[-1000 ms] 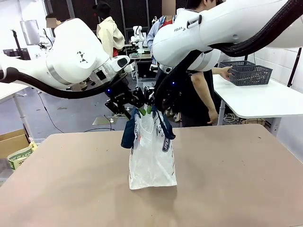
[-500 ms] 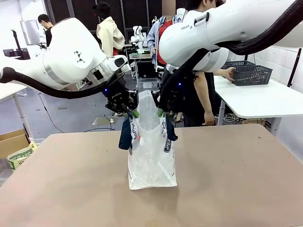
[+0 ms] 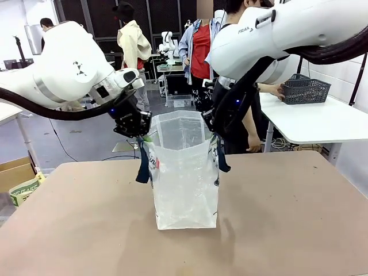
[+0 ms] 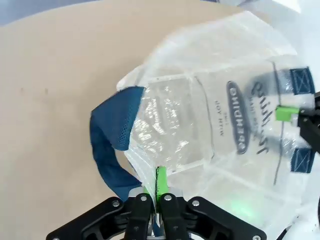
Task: Transfer purchased items from the store into the shopping bag.
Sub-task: Open the Reusable shopping bag in the center of the table.
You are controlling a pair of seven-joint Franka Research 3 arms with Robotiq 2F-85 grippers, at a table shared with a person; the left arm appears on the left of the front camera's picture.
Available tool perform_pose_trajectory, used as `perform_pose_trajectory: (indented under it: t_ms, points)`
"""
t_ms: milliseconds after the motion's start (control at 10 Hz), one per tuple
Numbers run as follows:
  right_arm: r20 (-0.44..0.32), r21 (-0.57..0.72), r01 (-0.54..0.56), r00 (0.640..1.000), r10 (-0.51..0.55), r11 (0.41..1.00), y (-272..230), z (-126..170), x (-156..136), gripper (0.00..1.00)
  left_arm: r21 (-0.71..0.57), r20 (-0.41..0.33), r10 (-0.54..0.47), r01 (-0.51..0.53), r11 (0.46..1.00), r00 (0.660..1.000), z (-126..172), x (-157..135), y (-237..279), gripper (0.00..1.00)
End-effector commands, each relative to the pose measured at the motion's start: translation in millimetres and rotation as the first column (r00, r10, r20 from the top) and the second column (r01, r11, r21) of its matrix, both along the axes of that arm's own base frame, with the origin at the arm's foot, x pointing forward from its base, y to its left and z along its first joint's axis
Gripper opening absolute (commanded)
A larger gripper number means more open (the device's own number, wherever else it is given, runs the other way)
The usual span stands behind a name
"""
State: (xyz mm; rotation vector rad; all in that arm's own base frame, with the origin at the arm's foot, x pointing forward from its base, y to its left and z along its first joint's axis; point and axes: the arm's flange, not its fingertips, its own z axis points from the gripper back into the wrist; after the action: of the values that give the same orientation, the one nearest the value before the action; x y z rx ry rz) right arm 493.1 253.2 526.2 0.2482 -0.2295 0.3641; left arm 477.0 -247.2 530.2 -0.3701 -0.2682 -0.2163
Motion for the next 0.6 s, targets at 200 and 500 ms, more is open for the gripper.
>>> perform_pose_trajectory:
  t_ms: [200,500]
  points:
    - [0.063,-0.11,-0.069,0.995,0.076,0.992,-17.7,3.1,-8.8,0.0,0.105,0.023,-0.075,0.072,0.992,0.997,3.8,-9.6,14.8,0.0]
    - [0.057,-0.128,-0.095,0.993,0.103,0.987,-17.2,1.2,-8.5,0.0,0.146,0.046,-0.072,0.064,0.987,0.996,3.9,-7.3,16.8,0.0]
